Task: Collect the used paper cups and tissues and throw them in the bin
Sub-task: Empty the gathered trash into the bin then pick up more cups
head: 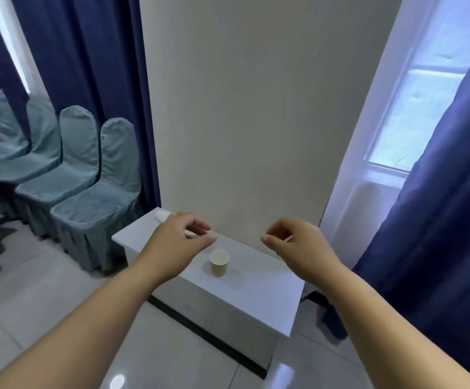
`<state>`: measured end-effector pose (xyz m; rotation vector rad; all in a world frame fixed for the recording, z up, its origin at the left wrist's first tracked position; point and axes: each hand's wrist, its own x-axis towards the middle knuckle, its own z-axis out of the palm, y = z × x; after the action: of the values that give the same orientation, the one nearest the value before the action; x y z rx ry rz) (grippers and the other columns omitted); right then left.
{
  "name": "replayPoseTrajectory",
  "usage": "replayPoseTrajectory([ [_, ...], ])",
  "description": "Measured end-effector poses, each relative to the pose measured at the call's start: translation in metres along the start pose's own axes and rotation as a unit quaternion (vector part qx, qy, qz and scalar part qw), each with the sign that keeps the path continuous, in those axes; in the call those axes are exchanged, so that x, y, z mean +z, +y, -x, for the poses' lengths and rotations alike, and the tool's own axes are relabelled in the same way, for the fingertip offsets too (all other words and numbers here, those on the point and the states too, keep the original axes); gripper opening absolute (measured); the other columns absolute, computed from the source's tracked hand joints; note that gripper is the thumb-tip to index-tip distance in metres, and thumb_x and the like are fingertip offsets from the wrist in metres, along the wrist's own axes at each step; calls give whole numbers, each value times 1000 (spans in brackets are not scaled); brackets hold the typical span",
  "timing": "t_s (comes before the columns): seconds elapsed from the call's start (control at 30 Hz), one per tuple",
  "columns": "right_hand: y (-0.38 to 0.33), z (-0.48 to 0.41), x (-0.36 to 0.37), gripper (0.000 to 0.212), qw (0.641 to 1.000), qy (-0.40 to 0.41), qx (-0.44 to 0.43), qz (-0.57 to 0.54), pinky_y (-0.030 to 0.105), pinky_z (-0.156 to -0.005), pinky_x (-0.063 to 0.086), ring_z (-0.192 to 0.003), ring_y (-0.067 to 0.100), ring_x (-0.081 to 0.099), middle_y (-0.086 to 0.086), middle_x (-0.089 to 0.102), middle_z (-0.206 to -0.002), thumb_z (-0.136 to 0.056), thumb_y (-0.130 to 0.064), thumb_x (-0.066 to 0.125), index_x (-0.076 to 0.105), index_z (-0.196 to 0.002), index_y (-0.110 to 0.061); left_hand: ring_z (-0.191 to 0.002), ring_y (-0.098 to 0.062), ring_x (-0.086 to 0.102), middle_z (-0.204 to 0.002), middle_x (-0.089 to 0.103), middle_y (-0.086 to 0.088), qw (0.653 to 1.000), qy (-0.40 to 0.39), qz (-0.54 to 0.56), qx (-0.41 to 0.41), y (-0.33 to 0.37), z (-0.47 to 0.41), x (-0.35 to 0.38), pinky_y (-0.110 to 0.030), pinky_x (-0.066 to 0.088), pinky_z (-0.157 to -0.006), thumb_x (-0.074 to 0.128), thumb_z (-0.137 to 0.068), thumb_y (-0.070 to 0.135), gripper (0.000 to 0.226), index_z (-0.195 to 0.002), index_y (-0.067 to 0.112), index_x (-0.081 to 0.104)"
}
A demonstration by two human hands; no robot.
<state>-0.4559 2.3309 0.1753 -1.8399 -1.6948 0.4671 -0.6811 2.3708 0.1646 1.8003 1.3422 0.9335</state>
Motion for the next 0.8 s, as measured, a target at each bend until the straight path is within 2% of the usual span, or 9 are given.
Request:
replayPoseTrajectory([
  [0.23,33,-109,71,15,996,-51,62,-26,22,-60,45,-78,10,59,-7,63,-86,-90,-41,61,62,-90,-25,-81,-3,58,-95,64,15,998,-13,-4,-67,-83,-100,12,-19,44,-71,70,-84,33,13,-94,29,65],
  [0.47,78,-187,141,16,985,-127,118,-13,33,-73,52,-81,11,59,-10,61,-90,-89,-42,60,60,-95,-27,-83,-5,59,-92,64,13,986,-46,-3,-160,-157,-178,36,-22,46,-73,70,-83,31,9,-90,29,65],
  [0.6,113,-246,182,19,977,-172,127,2,33,-75,53,-81,10,58,-15,59,-88,-90,-42,59,60,-101,-26,-86,-12,62,-89,66,10,974,-48,-5,-220,-201,-231,56,-30,51,-81,72,-82,28,7,-87,27,66],
  [0.7,142,-291,212,22,968,-208,142,13,31,-75,51,-84,10,57,-15,59,-91,-90,-42,58,58,-107,-27,-86,-11,63,-90,66,10,964,-49,-15,-263,-230,-268,72,-30,50,-80,71,-83,29,7,-87,27,65],
  [0.8,163,-327,240,27,960,-233,151,26,29,-76,49,-90,12,57,-11,61,-101,-91,-41,58,57,-112,-25,-84,-9,63,-91,65,11,954,-65,-33,-290,-255,-303,84,-27,49,-73,70,-84,29,7,-88,27,65],
])
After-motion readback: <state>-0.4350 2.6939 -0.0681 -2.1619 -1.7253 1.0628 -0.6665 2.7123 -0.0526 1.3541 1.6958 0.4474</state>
